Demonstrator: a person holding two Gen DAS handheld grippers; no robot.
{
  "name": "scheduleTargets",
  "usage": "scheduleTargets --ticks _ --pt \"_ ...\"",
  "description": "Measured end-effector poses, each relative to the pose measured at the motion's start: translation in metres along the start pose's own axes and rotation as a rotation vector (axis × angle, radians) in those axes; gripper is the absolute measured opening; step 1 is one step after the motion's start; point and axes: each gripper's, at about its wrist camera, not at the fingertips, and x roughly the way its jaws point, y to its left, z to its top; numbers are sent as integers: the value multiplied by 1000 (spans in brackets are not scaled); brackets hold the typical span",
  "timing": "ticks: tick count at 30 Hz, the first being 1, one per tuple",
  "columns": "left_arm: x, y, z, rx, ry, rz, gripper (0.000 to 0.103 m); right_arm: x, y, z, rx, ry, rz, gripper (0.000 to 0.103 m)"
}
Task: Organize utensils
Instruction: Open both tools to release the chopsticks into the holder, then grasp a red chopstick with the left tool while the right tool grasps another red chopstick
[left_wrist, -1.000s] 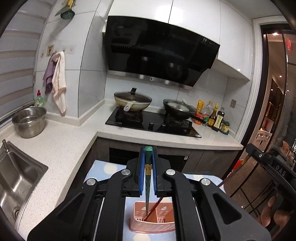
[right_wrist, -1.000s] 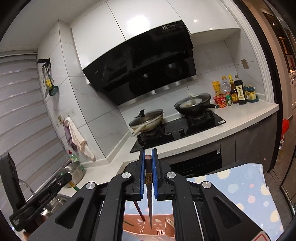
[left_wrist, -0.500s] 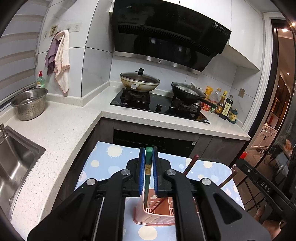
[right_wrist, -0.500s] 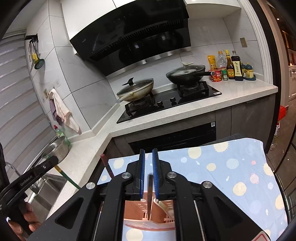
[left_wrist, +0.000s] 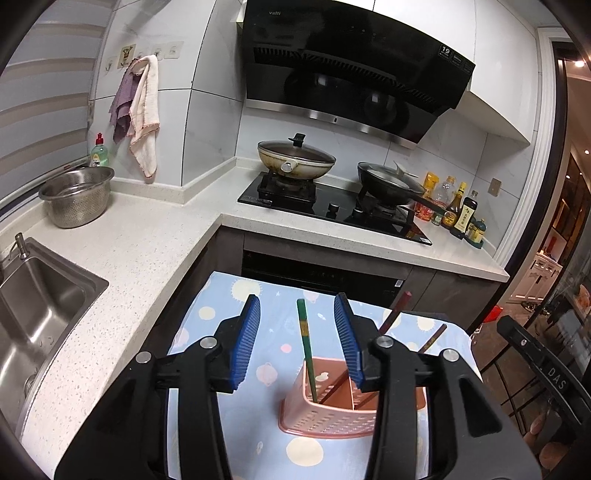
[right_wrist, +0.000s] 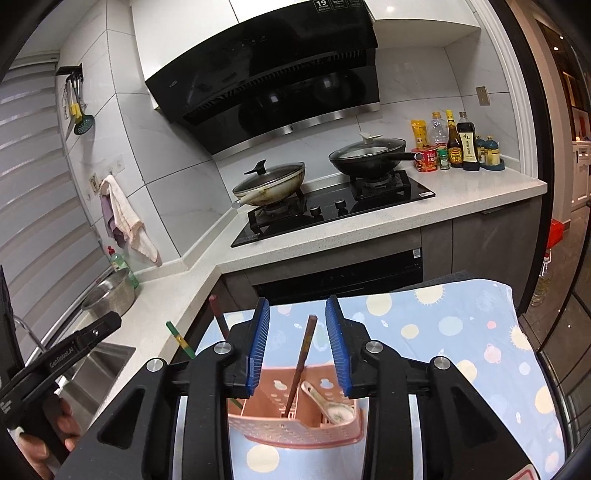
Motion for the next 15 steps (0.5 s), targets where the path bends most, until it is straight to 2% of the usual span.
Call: scheduleTargets --ticks 6,15 --pt "-17 1 -26 13 35 4 40 -23 -2 -34 -33 60 -16 31" --pt "-47 7 -97 22 136 -3 40 -66 -15 -106 -36 183 -38 31"
